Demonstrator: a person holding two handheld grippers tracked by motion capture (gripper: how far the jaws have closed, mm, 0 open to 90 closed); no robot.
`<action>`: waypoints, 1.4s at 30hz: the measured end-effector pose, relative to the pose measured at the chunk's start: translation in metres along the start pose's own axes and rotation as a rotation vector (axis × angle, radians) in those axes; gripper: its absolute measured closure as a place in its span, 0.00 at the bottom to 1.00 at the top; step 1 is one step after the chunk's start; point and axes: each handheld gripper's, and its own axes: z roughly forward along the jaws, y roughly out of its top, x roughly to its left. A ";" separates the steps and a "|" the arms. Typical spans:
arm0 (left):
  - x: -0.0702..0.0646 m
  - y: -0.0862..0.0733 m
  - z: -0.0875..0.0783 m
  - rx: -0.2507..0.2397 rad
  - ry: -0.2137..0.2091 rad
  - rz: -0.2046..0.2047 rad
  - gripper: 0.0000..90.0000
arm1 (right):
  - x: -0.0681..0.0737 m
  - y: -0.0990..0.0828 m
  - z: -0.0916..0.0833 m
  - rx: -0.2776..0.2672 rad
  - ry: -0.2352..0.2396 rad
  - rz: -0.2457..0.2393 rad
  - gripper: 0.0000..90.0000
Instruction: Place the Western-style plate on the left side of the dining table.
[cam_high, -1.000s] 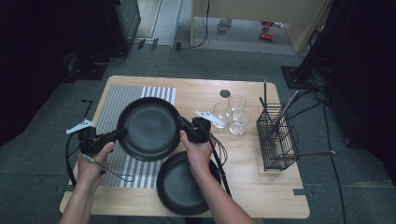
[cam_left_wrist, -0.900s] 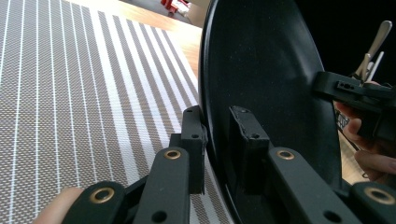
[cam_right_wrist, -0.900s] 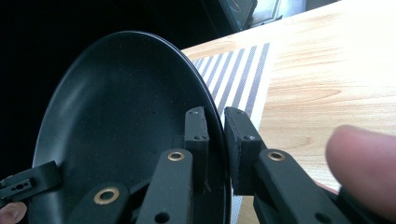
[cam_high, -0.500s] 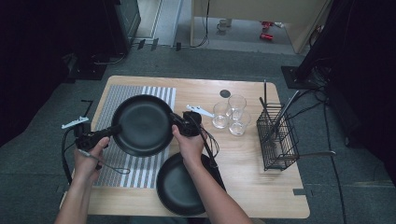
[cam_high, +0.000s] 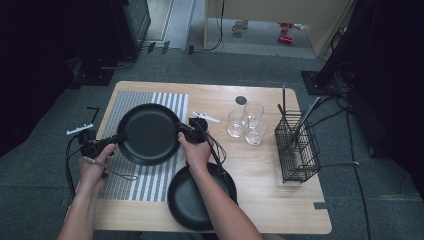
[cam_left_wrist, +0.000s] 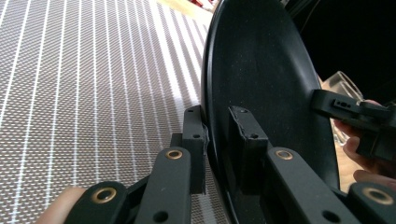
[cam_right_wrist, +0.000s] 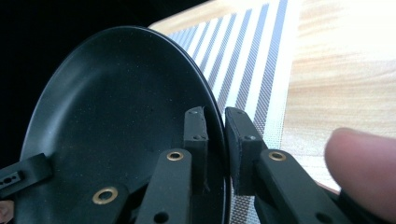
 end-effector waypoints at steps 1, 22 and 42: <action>0.001 0.000 0.001 0.002 0.002 -0.002 0.87 | -0.001 0.000 0.004 0.009 -0.006 -0.001 0.89; 0.035 0.002 0.018 0.013 0.063 -0.095 0.87 | 0.004 0.003 0.051 0.126 -0.096 -0.013 0.88; 0.039 -0.003 0.026 0.013 0.163 -0.103 0.81 | 0.007 -0.001 0.064 0.141 -0.142 -0.005 0.90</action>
